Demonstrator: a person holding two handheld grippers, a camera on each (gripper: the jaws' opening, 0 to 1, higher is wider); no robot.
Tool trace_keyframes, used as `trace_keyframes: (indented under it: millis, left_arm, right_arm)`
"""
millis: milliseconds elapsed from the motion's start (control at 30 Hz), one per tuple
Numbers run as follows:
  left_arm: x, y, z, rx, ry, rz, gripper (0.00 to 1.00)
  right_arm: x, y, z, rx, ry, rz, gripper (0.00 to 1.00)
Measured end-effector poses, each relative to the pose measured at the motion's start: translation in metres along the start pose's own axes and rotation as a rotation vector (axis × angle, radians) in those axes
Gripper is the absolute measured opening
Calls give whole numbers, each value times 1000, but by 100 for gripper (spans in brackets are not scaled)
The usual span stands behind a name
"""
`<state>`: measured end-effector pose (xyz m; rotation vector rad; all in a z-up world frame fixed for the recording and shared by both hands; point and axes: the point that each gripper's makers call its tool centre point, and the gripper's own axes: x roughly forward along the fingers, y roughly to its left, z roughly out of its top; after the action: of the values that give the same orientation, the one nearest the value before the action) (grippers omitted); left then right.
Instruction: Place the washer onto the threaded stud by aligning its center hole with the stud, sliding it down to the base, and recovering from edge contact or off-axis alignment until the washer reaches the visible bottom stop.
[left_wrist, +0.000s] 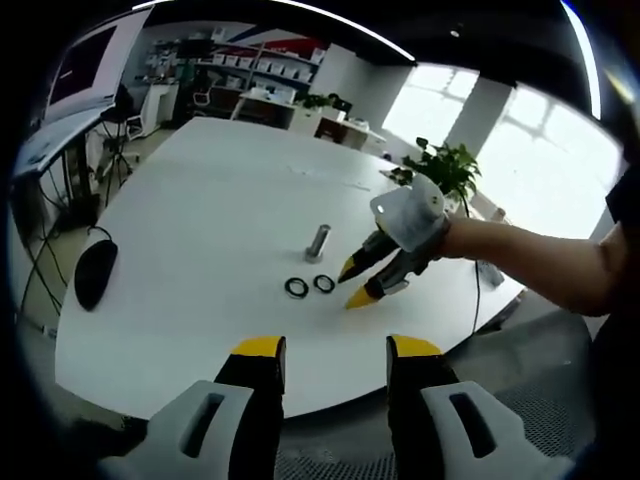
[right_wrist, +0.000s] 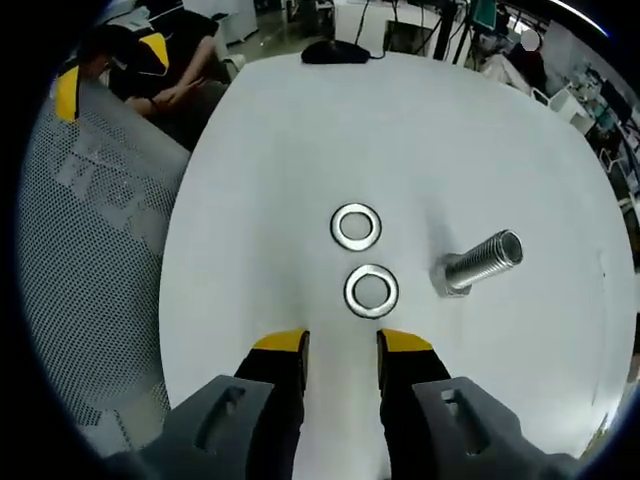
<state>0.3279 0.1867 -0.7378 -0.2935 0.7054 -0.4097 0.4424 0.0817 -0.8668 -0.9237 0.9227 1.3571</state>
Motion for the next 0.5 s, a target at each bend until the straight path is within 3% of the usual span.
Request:
trace_keyframes:
  millis: [233, 500]
  left_arm:
    - [0, 0, 1, -2, -4, -3, 39]
    - [0, 0, 2, -6, -12, -4, 39]
  right_arm:
    - [0, -1, 1, 12, -15, 1, 30]
    - [6, -10, 20, 28, -66, -11, 30]
